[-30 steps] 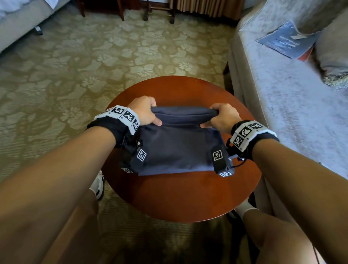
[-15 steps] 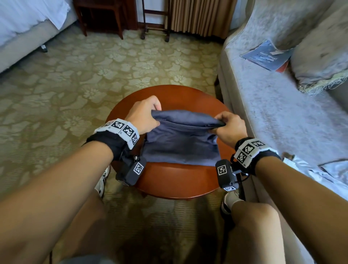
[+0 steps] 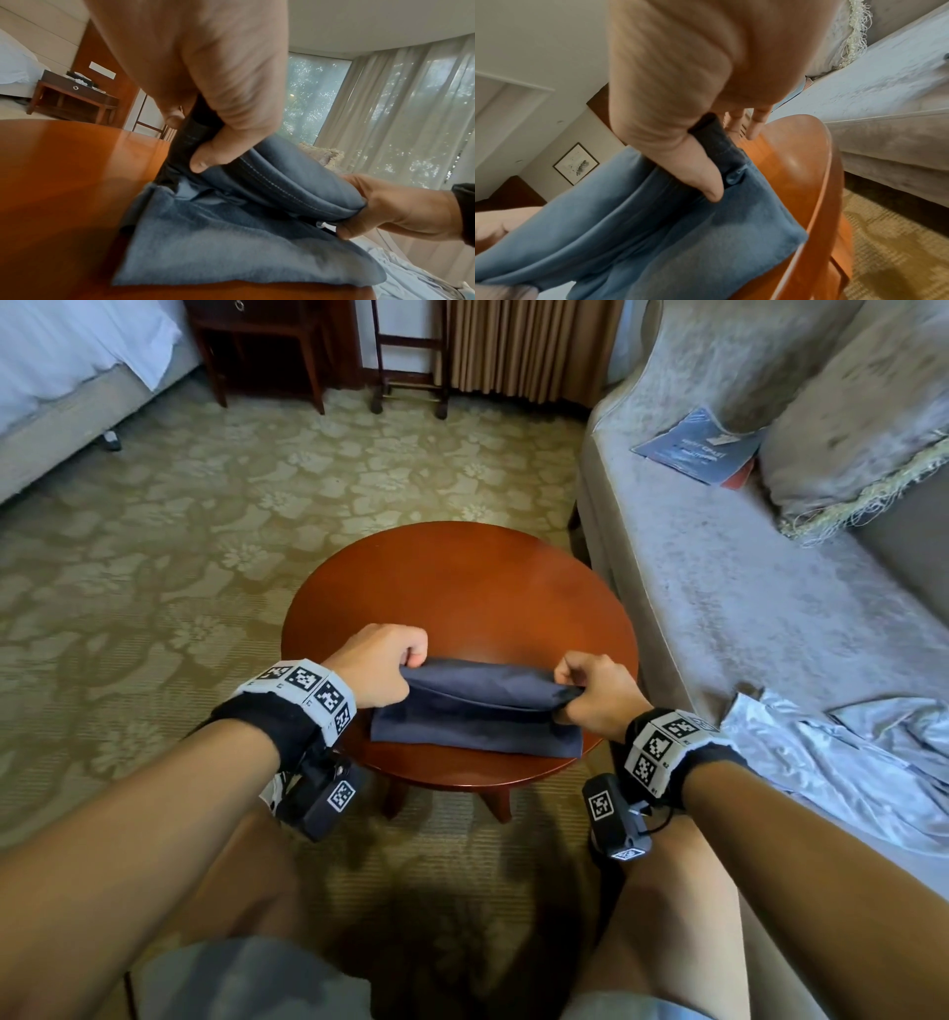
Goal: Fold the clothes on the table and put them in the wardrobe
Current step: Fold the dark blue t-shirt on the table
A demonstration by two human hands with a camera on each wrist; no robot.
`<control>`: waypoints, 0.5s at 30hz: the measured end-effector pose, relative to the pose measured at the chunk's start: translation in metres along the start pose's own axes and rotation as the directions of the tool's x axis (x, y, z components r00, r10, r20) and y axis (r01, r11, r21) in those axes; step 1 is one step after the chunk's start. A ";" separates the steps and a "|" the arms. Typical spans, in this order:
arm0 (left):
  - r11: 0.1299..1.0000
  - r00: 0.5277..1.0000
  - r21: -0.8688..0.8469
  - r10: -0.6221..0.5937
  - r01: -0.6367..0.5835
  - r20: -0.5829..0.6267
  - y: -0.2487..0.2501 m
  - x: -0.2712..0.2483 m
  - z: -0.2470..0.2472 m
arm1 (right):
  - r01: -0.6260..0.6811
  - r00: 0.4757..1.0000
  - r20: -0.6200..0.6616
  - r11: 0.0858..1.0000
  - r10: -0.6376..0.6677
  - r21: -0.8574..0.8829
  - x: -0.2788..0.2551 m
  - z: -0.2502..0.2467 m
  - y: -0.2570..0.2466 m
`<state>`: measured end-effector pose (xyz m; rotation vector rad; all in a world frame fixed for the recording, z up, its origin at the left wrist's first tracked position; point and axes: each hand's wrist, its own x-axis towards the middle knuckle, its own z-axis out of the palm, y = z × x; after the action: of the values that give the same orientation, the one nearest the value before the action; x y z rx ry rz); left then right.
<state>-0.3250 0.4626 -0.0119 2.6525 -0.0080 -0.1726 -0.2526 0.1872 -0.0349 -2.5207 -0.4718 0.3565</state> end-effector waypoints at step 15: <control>0.997 0.989 0.081 -0.031 0.020 0.142 -0.016 -0.025 0.025 | -0.019 0.980 0.191 0.986 0.051 -0.166 -0.036 0.002 -0.011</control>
<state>-0.3535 0.4664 -0.0385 2.7141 -0.0286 -0.3788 -0.2888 0.1827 -0.0249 -2.6688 -0.5518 0.6048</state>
